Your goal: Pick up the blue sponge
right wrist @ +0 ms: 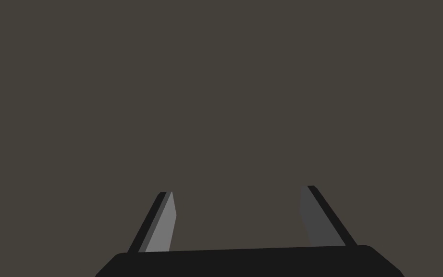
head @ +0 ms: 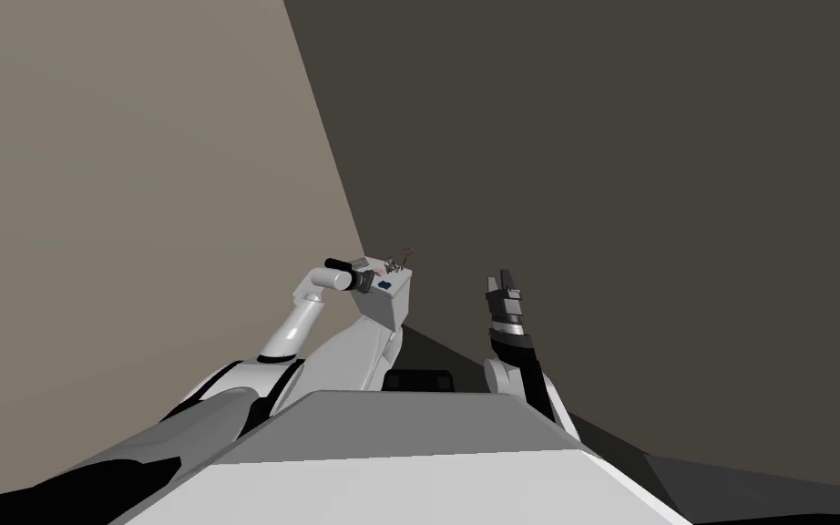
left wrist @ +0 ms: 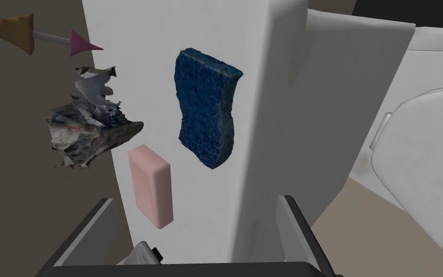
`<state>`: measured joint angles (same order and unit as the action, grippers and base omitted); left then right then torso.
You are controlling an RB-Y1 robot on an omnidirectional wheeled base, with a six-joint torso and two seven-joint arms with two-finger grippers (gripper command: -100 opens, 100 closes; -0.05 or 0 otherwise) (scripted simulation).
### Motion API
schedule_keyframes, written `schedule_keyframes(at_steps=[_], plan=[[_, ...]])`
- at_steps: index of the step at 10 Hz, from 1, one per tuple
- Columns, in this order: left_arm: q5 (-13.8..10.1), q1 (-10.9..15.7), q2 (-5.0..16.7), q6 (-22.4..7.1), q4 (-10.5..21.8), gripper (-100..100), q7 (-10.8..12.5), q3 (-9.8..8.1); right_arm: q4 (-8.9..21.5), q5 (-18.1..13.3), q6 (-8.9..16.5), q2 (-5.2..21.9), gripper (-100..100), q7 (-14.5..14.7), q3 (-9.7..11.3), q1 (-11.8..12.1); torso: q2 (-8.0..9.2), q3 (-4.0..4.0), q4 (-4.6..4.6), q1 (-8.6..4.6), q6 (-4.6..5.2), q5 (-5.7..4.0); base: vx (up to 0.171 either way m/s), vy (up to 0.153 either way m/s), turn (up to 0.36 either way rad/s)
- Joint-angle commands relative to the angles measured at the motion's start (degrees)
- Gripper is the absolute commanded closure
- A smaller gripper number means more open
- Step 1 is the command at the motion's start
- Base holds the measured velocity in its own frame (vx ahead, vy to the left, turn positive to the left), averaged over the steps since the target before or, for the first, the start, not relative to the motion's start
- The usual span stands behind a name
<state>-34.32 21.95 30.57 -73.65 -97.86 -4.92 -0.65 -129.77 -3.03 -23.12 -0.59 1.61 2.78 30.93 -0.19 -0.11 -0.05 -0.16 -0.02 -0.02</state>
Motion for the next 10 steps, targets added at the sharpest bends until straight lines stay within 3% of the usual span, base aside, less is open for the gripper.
schedule_keyframes(at_steps=[1,10], plan=[[-1.3,0.0,0.9,-2.9,-0.5,-100,0.6,0.17,0.0,0.0,0.0,0.0,0,0.0,0.0,0.0,0.0,0.0,0.0,0.0,0.0,0.0,0.069,-0.033,-0.026],[-8.3,1.1,5.6,-14.9,-1.8,-100,2.9,1.11,0.0,0.0,0.0,0.0,0,0.0,0.0,0.0,0.01,0.0,0.0,0.03,-0.01,0.01,0.056,-0.028,-0.019]])
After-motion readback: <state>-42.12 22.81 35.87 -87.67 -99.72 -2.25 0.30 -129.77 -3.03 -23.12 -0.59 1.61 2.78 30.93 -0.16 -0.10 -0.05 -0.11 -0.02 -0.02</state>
